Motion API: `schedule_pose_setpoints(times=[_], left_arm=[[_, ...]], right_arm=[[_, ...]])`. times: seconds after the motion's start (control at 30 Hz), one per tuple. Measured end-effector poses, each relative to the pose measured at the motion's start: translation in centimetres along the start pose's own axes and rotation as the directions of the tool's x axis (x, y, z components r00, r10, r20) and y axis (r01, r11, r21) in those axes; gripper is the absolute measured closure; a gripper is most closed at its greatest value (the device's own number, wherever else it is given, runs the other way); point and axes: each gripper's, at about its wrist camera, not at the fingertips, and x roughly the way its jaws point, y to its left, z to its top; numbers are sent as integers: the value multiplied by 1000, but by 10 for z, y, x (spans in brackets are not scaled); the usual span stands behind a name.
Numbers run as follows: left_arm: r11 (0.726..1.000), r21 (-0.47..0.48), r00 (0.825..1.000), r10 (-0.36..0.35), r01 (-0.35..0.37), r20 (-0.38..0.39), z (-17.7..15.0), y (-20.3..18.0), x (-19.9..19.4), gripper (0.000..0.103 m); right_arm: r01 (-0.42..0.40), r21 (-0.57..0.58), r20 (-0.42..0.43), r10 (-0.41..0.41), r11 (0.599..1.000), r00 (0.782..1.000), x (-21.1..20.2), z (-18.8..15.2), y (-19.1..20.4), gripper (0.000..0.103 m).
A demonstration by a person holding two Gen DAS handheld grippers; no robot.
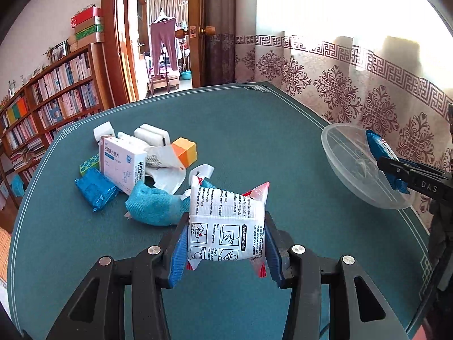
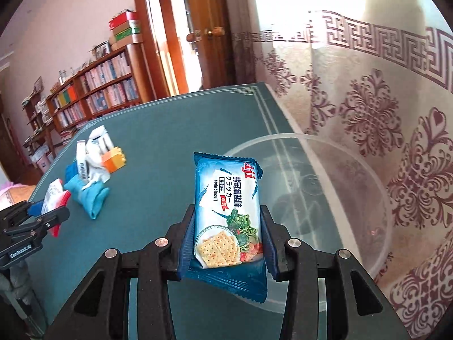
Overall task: Organize objects
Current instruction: 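Carry both packets to the clear bowl and release them inside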
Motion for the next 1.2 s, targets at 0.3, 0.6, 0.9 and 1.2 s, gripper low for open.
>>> schedule_pose_setpoints(times=[0.3, 0.6, 0.9, 1.2], left_arm=[[998, 42, 998, -56, 56, 1, 14, -33, 7, 53], [992, 71, 995, -101, 101, -8, 21, -57, 16, 53], [982, 93, 987, -161, 163, -24, 29, -79, 26, 53], [957, 144, 968, -249, 251, -31, 51, -116, 47, 53]], right_arm=[[166, 73, -15, -166, 983, 986, 17, -1, -44, 60], [246, 96, -8, -246, 964, 969, 22, -2, -62, 59], [241, 62, 31, -243, 969, 970, 4, -11, -50, 59], [237, 25, 92, -238, 971, 967, -19, -27, -35, 59]])
